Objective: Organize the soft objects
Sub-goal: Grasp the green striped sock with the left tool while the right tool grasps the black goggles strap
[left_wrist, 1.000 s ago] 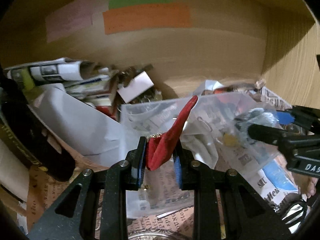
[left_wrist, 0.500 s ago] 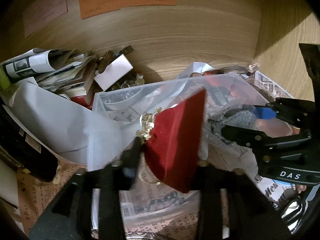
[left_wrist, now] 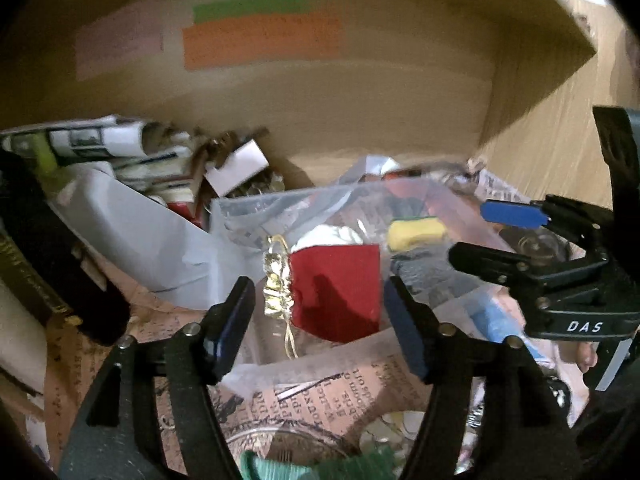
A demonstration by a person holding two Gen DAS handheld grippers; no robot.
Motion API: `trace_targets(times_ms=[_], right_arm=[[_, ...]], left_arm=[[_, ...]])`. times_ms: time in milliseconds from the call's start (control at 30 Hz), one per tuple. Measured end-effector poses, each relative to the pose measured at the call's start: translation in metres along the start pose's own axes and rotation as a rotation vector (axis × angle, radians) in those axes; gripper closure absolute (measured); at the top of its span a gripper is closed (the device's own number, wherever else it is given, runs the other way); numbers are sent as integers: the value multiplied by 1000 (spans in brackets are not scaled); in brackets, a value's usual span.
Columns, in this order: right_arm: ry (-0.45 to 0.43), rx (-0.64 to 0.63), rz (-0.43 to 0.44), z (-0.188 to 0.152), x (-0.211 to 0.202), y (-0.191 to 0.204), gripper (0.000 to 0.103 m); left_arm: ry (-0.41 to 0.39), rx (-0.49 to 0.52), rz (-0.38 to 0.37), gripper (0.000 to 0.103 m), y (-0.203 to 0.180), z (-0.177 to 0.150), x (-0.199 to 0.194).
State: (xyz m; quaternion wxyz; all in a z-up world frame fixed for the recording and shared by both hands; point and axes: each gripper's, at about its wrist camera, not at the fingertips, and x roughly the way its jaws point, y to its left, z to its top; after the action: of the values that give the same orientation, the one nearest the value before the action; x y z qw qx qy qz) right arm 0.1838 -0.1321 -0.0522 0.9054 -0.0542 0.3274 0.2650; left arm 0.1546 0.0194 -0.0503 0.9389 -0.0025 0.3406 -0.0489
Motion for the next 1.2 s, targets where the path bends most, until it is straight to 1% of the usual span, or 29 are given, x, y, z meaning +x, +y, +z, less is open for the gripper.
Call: trace_targets(times_ms=[100,133,233,333,400,533,667,800,900,1100,1167,1200], right_arm=[[-57,-9,-14,-1,-24,4,25],[-74,-13,-19,-2,-30,6,23],[-115,-18,-26,-7,-49,11,22],[-141,-7,-19,-16,-64,13,20],[-145,6,-14,-24,-70,14,20],[-125,27,-14,-43,-74,15,20],[-90,40,-33,-69,-79,17,20],[-40,89,-31,-99,-78,15,20],[7,121,-44,-118,-74,14,20],[108,136,-29,-144,-58,13,21],[115,131,-41,-149,-56,16,24],[112,121,-56,-151,-56,18,27]], left_arm=[[-43,-18,-7,30,1,0,-23],[-56,-22,-9,28,2,0,-30],[-94,-28,-8,22,2,-4,-51],[-123,-42,-9,15,4,-15,-72],[-124,-48,-8,14,4,-22,-77],[-97,-59,-13,14,6,-39,-82],[-44,-73,-14,14,7,-61,-78],[5,-89,-9,14,9,-85,-69],[55,-126,-17,14,15,-102,-60],[124,-160,-41,13,19,-120,-43],[124,-164,-22,9,19,-122,-37],[121,-167,-14,9,19,-123,-35]])
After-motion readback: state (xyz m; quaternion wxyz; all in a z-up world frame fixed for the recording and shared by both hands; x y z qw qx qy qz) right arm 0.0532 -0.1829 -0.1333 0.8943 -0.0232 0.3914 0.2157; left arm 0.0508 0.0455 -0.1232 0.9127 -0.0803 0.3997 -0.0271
